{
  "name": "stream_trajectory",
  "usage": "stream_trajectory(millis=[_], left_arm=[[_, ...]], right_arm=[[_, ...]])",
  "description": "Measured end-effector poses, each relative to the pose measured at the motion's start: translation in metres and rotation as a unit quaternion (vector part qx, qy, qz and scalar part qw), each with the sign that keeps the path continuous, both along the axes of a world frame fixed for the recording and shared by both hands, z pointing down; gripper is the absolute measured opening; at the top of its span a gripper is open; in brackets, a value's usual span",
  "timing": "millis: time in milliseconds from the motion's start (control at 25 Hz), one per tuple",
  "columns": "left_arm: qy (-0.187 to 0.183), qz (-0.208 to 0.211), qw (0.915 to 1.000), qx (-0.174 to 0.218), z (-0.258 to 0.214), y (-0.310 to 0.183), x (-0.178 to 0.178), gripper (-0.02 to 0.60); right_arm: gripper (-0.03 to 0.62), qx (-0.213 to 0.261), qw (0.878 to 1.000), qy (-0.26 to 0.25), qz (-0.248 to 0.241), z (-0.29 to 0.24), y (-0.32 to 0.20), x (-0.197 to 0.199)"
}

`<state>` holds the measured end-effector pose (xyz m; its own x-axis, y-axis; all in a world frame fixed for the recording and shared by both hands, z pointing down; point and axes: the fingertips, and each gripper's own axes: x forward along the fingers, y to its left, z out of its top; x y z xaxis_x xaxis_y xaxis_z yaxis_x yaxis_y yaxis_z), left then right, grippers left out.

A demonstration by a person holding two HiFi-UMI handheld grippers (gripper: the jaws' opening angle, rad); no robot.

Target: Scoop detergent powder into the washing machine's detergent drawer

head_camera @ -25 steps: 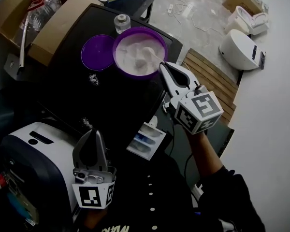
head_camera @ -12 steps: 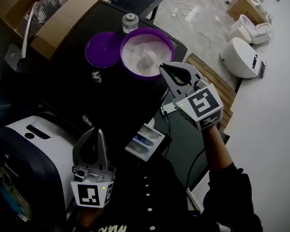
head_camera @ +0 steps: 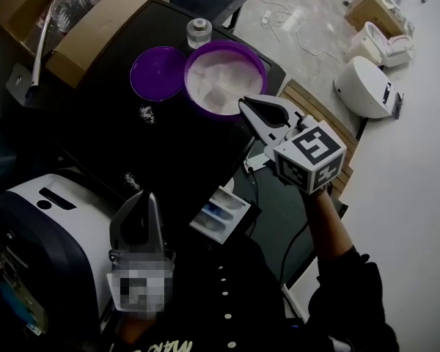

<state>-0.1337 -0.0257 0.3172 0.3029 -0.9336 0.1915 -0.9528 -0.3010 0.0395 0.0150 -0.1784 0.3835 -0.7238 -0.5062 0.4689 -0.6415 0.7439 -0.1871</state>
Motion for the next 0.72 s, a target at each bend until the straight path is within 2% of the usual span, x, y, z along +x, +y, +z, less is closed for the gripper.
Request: stream_trajectory(millis=[160,320,440,720], left_arm=[[0.001,0.000,1.0000,0.001,-0.001,0.000,0.000,0.015],[0.001,0.001,1.0000,0.005,-0.005,0.000,0.002,0.015],[0.001,0.003,0.9999,0.010,-0.010,0.000,0.004,0.015],[0.000,0.010,0.9996,0.027,-0.023,0.001,0.007,0.015]], right_arm=[[0.031,-0.053,0.995,-0.070,0.055,0.002,-0.007,0.009],[0.031,-0.099,0.976,-0.158,0.115,-0.004,-0.013,0.022],[0.031,-0.120,0.961,-0.208,0.134,-0.012,-0.013,0.026],[0.031,-0.118,0.950,-0.250,0.144,-0.029,-0.003,0.031]])
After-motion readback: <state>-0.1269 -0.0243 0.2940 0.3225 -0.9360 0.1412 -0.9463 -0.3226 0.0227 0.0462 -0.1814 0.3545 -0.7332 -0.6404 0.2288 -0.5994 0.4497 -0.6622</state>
